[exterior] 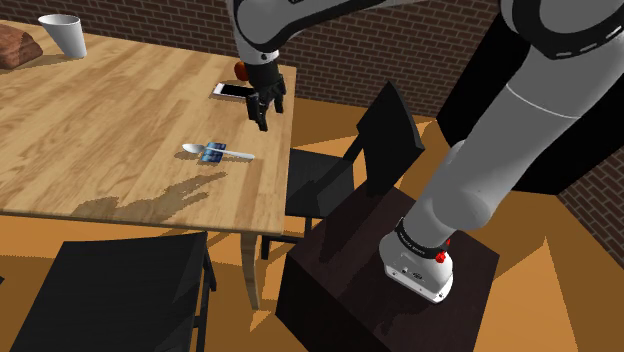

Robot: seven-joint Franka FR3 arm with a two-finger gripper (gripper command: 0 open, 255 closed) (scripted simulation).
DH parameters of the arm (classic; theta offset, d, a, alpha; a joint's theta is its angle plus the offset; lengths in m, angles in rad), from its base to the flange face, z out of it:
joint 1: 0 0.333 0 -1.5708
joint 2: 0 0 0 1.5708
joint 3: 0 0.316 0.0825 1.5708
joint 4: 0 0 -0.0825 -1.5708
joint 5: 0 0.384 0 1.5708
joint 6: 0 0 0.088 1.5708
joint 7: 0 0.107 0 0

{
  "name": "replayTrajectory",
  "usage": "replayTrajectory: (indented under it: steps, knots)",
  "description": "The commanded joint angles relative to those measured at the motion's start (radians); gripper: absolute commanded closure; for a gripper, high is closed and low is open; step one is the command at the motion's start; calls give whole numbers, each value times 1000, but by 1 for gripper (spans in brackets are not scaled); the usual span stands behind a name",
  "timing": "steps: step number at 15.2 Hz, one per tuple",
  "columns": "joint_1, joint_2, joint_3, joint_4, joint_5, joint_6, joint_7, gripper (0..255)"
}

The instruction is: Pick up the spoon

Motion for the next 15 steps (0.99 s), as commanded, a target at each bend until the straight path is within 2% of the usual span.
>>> replayTrajectory:
  steps: [1,10,15]
  knots:
    - [16,80,17,65,-22,12,12,0]
    - [107,414,60,379,-137,7,46,0]
    - [109,437,57,357,-144,51,54,0]
